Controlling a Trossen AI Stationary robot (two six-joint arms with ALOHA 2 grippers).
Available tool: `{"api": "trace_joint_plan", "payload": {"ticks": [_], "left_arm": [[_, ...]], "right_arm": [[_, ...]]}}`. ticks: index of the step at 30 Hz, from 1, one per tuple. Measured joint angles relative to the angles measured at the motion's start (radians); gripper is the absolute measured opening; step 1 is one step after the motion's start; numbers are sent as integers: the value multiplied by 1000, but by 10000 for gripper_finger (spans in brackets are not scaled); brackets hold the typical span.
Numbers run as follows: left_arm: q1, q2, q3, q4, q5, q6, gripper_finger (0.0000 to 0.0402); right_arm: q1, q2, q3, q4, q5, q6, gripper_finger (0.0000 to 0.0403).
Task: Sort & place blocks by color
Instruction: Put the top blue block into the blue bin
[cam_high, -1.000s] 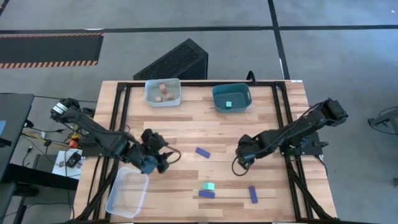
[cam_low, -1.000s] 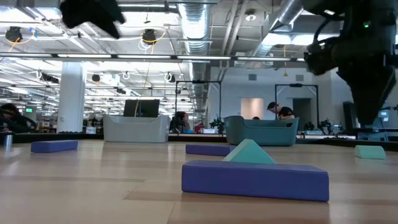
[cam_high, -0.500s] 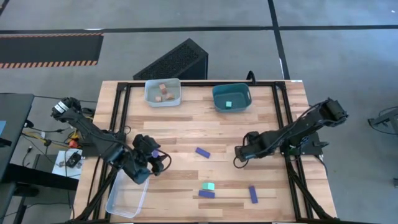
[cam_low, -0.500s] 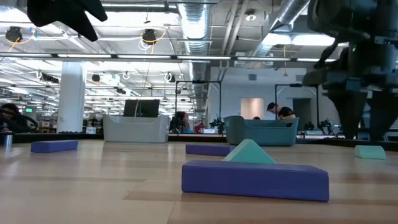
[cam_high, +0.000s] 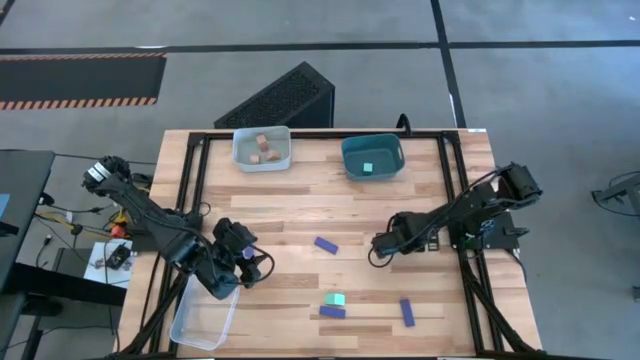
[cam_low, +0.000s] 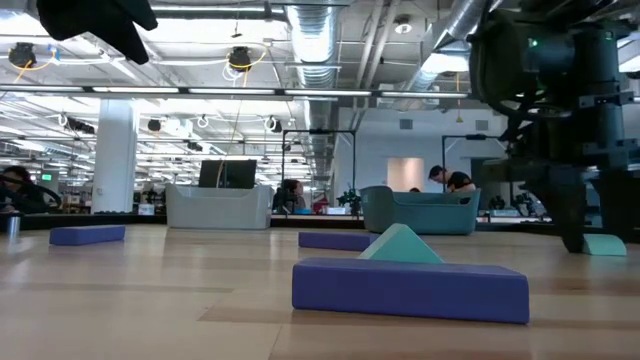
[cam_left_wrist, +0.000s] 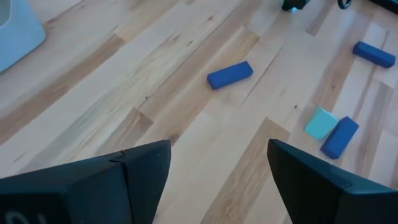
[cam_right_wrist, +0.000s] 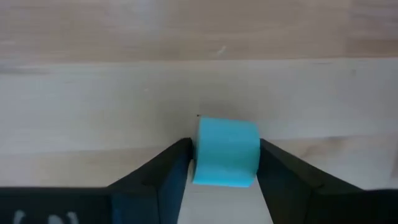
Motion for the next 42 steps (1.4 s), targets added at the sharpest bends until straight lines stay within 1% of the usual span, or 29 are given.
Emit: {"api": "trace_joint_plan", "payload": {"ticks": [2, 4, 6, 9, 12, 14, 16, 17, 18, 20, 21, 23, 25, 26, 29, 31, 33, 35, 37, 40, 42], "left_arm": [[0, 0, 0, 0, 0, 14, 255], [0, 0, 0, 0, 0, 36, 255], [5, 0, 0, 5, -8, 70, 255], [26, 0, 0, 50, -38, 182, 255], [84, 0, 0, 169, -91, 374, 255], [147, 0, 0, 288, -111, 520, 255], [226, 0, 0, 426, -74, 680, 255], [271, 0, 0, 506, -28, 768, 254], [315, 0, 0, 582, 29, 853, 254], [397, 0, 0, 728, 148, 996, 252], [435, 0, 0, 807, 211, 1049, 251], [508, 0, 0, 949, 326, 1123, 249], [571, 0, 0, 1082, 402, 1183, 248], [599, 0, 0, 1140, 427, 1223, 247], [676, 7, 1, 1260, 473, 1344, 247], [725, 16, 2, 1277, 499, 1382, 247], [776, 41, 1, 1290, 549, 1386, 247], [819, 76, 0, 1295, 606, 1357, 247], [848, 115, 0, 1354, 658, 1346, 247], [872, 156, 0, 1464, 680, 1373, 247], [889, 169, 0, 1518, 688, 1379, 247]], "right_arm": [[12, -10, 18, -10, 6, -7, 179], [32, -36, 44, -18, 18, -52, 148], [57, -78, 91, -7, 71, -105, 119], [83, -153, 127, -13, 182, -181, 114], [81, -211, 173, -9, 321, -221, 114], [80, -250, 208, 12, 421, -276, 114], [76, -278, 234, 55, 494, -391, 119], [65, -290, 249, 91, 513, -474, 121], [47, -306, 263, 126, 510, -576, 122], [-3, -354, 288, 189, 445, -751, 122], [-31, -380, 305, 221, 402, -806, 122], [-86, -436, 334, 311, 364, -870, 123], [-134, -490, 342, 406, 316, -946, 123], [-164, -511, 342, 453, 268, -985, 124], [-265, -551, 342, 543, 79, -1060, 124], [-330, -561, 342, 595, -20, -1087, 125], [-400, -556, 343, 621, -107, -1095, 125], [-465, -540, 342, 645, -188, -1091, 125], [-516, -511, 341, 683, -265, -1087, 125], [-571, -473, 341, 752, -369, -1081, 126], [-604, -452, 341, 796, -409, -1052, 126]]}}
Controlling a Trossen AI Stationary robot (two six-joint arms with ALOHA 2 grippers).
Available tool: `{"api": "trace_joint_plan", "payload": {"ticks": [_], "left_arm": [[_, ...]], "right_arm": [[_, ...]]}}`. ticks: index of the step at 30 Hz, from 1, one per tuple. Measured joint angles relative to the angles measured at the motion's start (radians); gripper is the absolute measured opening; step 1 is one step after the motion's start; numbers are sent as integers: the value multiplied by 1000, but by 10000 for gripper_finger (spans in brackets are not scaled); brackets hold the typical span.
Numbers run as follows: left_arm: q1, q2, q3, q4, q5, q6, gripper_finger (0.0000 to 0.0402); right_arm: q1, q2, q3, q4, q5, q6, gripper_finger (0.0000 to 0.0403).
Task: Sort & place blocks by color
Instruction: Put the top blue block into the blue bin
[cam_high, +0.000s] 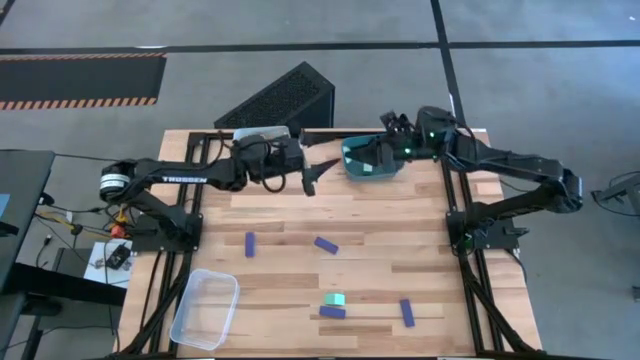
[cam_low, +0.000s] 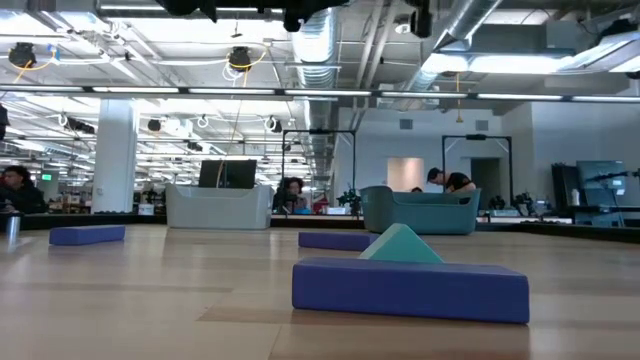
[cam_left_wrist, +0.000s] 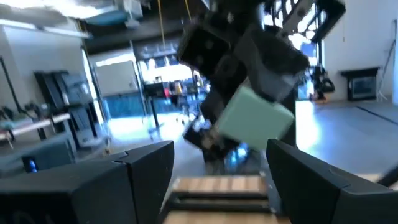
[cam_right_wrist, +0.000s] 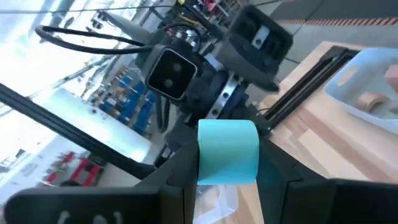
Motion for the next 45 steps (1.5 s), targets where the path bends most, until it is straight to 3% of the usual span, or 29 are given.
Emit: {"api": "trace_joint_plan", "payload": {"ticks": [9, 18, 30, 34, 45], "left_arm": [[105, 9, 2, 55, 185, 68, 247], [200, 12, 1, 43, 187, 80, 247], [210, 12, 1, 39, 247, 144, 247], [200, 12, 1, 17, 127, 149, 247], [200, 12, 1, 42, 159, 172, 247]], "right_arm": [[-146, 126, 0, 210, -147, 182, 126], [-214, 226, 20, 297, -275, 261, 126], [-256, 264, 77, 304, -268, 207, 126], [-260, 264, 77, 313, -268, 202, 126], [-227, 284, 77, 334, -269, 215, 126]]}}
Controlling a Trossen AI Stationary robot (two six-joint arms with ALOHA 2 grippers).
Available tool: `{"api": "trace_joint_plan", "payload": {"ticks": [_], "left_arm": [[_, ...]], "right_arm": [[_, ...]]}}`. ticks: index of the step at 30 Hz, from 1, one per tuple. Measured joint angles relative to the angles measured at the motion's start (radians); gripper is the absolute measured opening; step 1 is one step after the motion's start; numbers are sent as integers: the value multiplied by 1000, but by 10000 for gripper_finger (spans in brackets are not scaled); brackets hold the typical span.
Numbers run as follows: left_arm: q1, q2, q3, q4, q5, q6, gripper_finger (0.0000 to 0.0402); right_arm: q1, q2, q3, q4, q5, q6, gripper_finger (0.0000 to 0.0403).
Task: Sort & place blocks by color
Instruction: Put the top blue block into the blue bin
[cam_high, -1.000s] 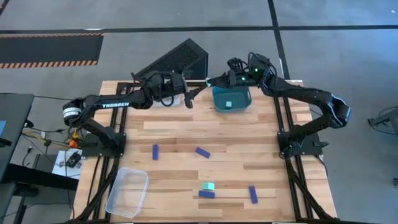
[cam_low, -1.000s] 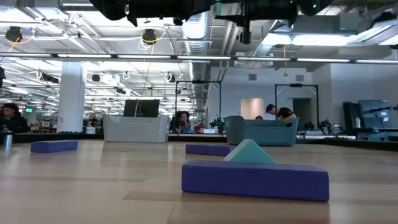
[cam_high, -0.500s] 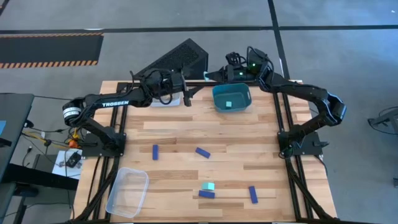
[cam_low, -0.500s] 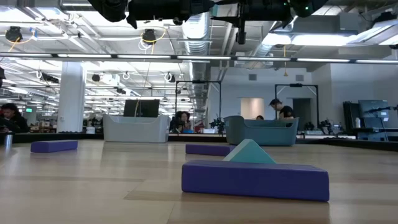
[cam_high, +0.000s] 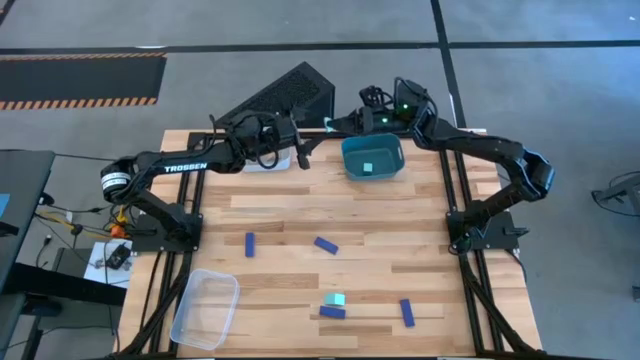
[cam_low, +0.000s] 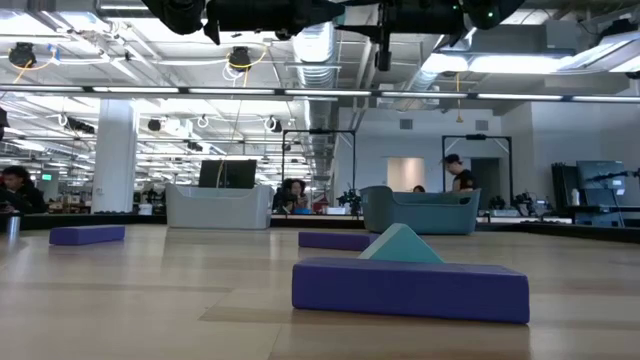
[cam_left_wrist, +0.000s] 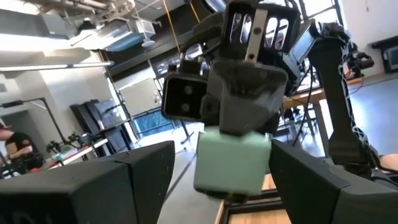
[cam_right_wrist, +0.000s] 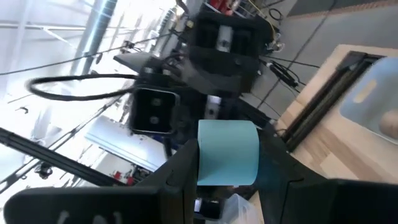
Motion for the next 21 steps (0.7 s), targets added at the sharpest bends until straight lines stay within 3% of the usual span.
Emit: {"api": "trace_joint_plan", "payload": {"ticks": [12, 21], "left_arm": [[-7, 0, 0, -44, -14, 43, 245], [-2, 0, 0, -65, -55, 71, 168]], "right_arm": [[7, -1, 0, -5, 52, 26, 126], [-5, 16, 0, -46, 47, 55, 132]]}}
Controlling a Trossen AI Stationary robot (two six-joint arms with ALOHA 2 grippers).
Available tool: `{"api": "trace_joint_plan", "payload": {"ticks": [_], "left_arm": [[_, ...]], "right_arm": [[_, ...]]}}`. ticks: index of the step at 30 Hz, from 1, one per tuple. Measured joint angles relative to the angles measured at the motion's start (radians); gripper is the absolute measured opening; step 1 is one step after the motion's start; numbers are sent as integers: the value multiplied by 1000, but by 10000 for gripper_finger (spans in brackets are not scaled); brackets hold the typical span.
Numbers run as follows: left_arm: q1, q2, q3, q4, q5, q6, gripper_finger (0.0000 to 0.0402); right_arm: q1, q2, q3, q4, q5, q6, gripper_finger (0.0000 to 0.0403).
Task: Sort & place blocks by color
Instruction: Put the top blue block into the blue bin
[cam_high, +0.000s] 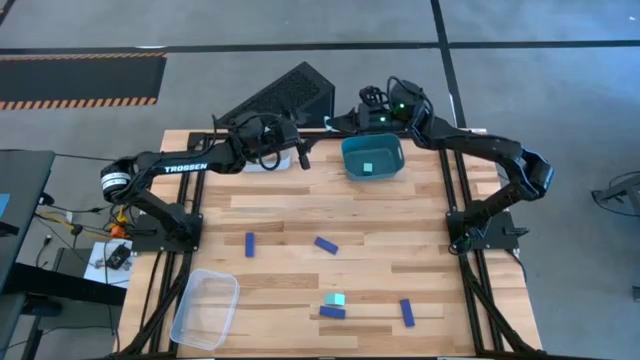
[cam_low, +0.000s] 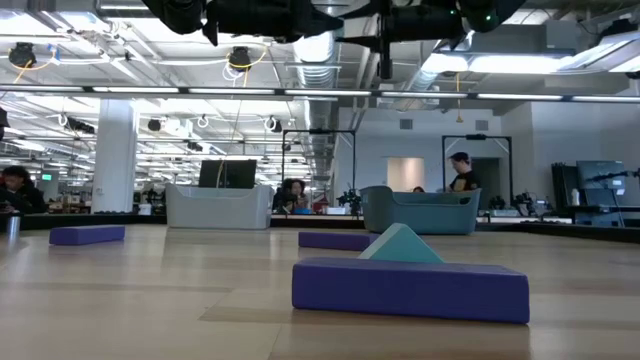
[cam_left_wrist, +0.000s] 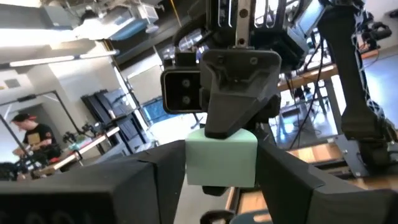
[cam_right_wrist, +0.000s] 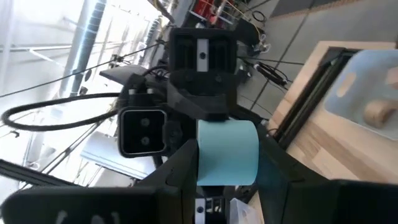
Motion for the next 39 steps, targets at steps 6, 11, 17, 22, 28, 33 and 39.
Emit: {"api": "trace_joint_plan", "payload": {"ticks": [6, 11, 17, 22, 28, 33, 39], "left_arm": [[11, 0, -1, -42, 4, 4, 144], [11, -1, -1, -43, 13, 5, 139], [11, -1, -1, -42, -1, -46, 155], [11, -1, -1, -38, 0, -47, 192], [11, -1, -1, -37, 15, -5, 236], [11, -1, -1, -41, 37, 7, 236], [6, 11, 1, -30, 108, 14, 213]], "right_arm": [[-12, 10, 0, -13, -18, 5, 139], [-12, 11, 0, -13, -22, 5, 139], [-14, 11, 0, -15, -25, 10, 140], [-14, 11, 0, -21, -30, -5, 140], [-14, 11, 0, -21, -62, -16, 141], [-19, 11, 0, -19, -76, -17, 141], [-20, 11, 0, -17, -111, -24, 141]]}}
